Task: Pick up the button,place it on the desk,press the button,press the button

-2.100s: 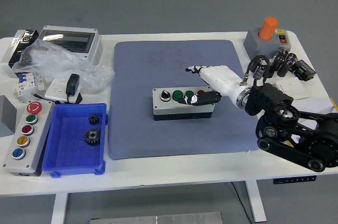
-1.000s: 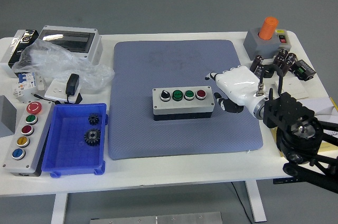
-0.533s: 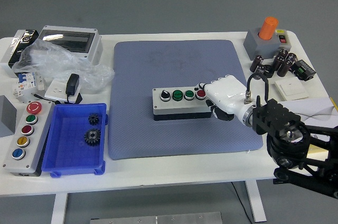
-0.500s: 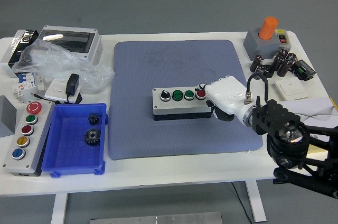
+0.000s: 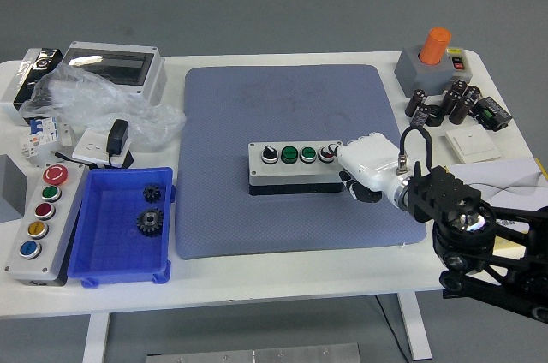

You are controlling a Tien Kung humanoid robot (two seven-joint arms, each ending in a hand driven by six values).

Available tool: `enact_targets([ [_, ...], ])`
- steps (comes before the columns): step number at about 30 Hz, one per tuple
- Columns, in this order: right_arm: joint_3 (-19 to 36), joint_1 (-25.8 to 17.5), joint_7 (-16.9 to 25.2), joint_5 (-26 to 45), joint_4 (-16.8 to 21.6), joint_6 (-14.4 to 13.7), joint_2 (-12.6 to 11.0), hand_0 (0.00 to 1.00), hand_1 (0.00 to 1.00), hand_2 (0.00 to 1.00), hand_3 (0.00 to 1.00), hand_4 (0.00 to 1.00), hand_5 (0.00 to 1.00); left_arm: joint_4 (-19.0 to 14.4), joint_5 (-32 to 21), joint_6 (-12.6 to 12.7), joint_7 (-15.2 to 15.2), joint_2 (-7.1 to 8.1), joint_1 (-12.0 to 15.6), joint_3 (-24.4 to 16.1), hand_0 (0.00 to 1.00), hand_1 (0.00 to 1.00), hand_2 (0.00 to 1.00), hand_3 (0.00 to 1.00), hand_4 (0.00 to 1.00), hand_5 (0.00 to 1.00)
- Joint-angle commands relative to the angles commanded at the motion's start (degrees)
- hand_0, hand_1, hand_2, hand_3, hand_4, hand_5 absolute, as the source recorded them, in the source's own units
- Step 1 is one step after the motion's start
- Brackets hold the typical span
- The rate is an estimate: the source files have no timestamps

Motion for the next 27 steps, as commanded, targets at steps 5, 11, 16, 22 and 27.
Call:
enact_targets([
  [5, 0.39, 0.14, 0.33, 0.26, 0.13, -0.61, -0.12, 0.352, 0.348, 0.209, 0.823, 0.325, 0.002, -0.01, -0.03, -0.01, -0.09, 0.05, -0.05, -0.02, 0.665, 0.679, 0.603, 0.615, 0.574, 0.396],
  [11, 5.17, -0.1, 1.21, 0.13, 2.41, -2.44, -1.69, 0.349, 0.347, 0.208, 0.811, 0.326, 0.002, 0.02, -0.25, -0.08, -0.03, 0.0, -0.06, 0.28, 0.665, 0.679, 0.604, 0.616, 0.574, 0.393],
  [16, 10.12, -1.13, 2.78, 0.75, 3.82, -4.29, -2.75, 0.337, 0.341, 0.208, 0.803, 0.328, 0.002, 0.03, -0.39, -0.06, 0.26, 0.01, -0.02, 0.65, 0.666, 0.68, 0.604, 0.616, 0.576, 0.395],
  [22, 15.68, -4.13, 8.01, 6.84, 2.21, -9.35, -2.12, 0.262, 0.375, 0.367, 0.816, 0.581, 0.215, 0.04, -0.48, 0.01, 0.49, -0.03, 0.1, 0.89, 0.666, 0.679, 0.604, 0.616, 0.577, 0.397],
  [27, 20.44, -7.4, 13.81, 13.11, -0.4, -13.03, -0.47, 0.615, 0.637, 0.703, 0.873, 0.978, 0.482, 0.05, -0.42, 0.12, 0.62, -0.16, 0.29, 0.84, 0.666, 0.679, 0.604, 0.617, 0.577, 0.395],
])
